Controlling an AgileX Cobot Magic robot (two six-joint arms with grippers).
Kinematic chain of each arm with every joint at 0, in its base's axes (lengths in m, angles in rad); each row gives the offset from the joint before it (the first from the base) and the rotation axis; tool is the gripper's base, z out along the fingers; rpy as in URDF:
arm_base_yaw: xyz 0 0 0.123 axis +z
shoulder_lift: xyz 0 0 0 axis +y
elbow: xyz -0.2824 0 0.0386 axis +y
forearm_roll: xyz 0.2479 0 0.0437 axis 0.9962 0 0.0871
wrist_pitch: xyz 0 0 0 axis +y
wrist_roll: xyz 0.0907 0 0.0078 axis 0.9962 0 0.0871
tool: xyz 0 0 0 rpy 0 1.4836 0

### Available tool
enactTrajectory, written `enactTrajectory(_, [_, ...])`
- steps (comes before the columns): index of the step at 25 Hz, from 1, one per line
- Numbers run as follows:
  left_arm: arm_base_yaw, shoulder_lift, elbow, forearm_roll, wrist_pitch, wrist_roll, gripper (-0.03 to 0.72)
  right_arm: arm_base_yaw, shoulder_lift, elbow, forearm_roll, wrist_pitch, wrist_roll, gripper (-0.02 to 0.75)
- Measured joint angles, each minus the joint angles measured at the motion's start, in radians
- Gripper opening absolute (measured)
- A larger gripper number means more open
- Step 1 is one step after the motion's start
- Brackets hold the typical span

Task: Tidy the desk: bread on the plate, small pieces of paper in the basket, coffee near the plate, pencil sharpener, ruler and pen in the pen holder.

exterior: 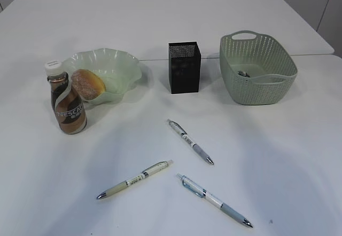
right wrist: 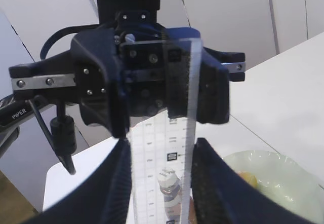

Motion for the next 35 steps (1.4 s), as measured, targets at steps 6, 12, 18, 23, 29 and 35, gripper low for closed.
enactTrajectory(6, [0.0, 0.0, 0.0, 0.0, 0.0, 0.0, 0.241, 0.0, 0.0, 0.0, 0.0, 0.0, 0.0, 0.281])
enactTrajectory(12, [0.0, 0.0, 0.0, 0.002, 0.0, 0.0, 0.262, 0.0, 0.0, 0.0, 0.0, 0.0, 0.0, 0.281])
enactTrajectory(18, [0.0, 0.0, 0.0, 0.002, 0.0, 0.0, 0.266, 0.0, 0.0, 0.0, 0.0, 0.0, 0.0, 0.281])
enactTrajectory(23, [0.0, 0.0, 0.0, 0.002, 0.0, 0.0, 0.309, 0.0, 0.0, 0.0, 0.0, 0.0, 0.002, 0.281])
enactTrajectory(29, [0.0, 0.0, 0.0, 0.002, 0.0, 0.0, 0.366, 0.0, 0.0, 0.0, -0.002, 0.002, 0.002, 0.281])
enactTrajectory(35, [0.0, 0.0, 0.0, 0.002, -0.002, 0.0, 0.431, 0.0, 0.0, 0.0, -0.002, 0.003, 0.006, 0.281])
